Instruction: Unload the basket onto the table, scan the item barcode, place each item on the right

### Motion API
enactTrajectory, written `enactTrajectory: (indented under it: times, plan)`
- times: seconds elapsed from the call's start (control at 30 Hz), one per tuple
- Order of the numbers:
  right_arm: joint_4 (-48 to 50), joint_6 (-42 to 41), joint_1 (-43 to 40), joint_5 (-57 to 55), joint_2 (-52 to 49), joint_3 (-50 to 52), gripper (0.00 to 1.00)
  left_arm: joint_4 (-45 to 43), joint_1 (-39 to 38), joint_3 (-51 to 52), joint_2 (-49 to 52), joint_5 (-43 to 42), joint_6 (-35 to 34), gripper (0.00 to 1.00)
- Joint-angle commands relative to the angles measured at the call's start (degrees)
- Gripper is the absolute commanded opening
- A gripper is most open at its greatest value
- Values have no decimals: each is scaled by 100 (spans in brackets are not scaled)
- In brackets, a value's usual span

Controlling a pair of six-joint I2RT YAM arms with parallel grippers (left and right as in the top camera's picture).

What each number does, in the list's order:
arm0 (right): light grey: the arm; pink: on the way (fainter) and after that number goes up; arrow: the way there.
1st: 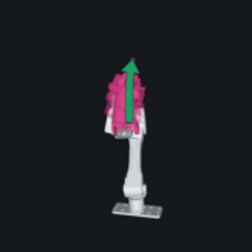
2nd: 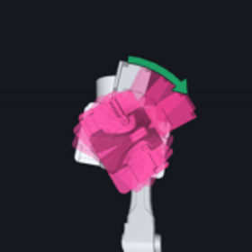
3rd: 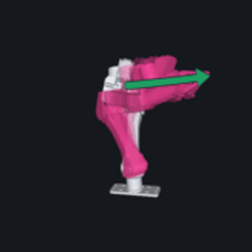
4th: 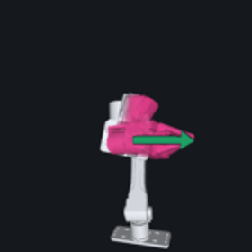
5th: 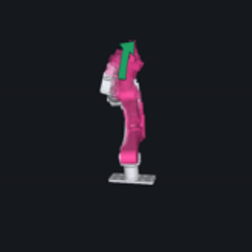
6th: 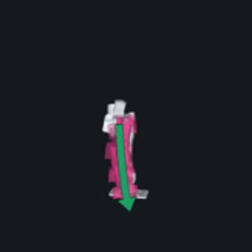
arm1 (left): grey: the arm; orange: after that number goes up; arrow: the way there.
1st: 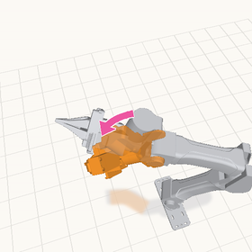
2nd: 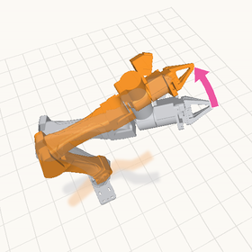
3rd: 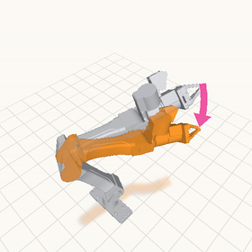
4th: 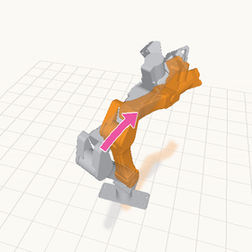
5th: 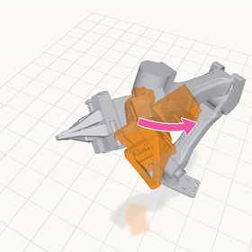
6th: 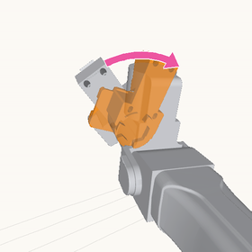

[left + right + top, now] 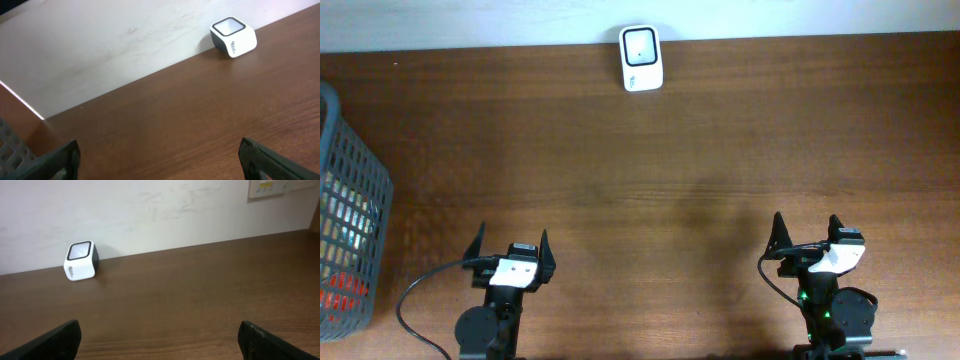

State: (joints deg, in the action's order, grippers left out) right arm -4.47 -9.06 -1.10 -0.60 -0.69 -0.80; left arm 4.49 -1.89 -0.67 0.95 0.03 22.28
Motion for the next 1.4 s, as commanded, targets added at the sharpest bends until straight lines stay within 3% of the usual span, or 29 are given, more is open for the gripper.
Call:
enactTrajectory:
  times: [0.0, 0.27, 0.47, 0.6, 0.8, 1.07, 1.3, 1.37]
  plan:
    - [-20, -20, -52, -9, 37, 48, 99, 22, 4, 20, -66, -46, -55, 99]
    - [-20, -20, -52, -9, 35, 48, 99, -254, 4, 13, -66, -216, -57, 99]
    - [-20, -20, -52, -9, 22, 48, 99, -595, 4, -138, -59, -214, -514, 99]
    - [-20, -20, -52, -9, 22, 48, 99, -562, 22, -885, 387, -210, -511, 99]
    - [-20, -22, -52, -9, 22, 48, 99, -417, 20, -2603, 2055, -221, -514, 99]
    - [-20, -22, -52, -9, 22, 48, 99, 1908, 20, -6800, 5320, -885, -511, 99]
    - [-20, -20, -52, -9, 22, 48, 99, 5528, 17, -11462, 8574, -1169, -511, 99]
    - [-20, -20, -52, -9, 22, 48, 99, 6000, 20, -11879, 8964, -1165, -509, 99]
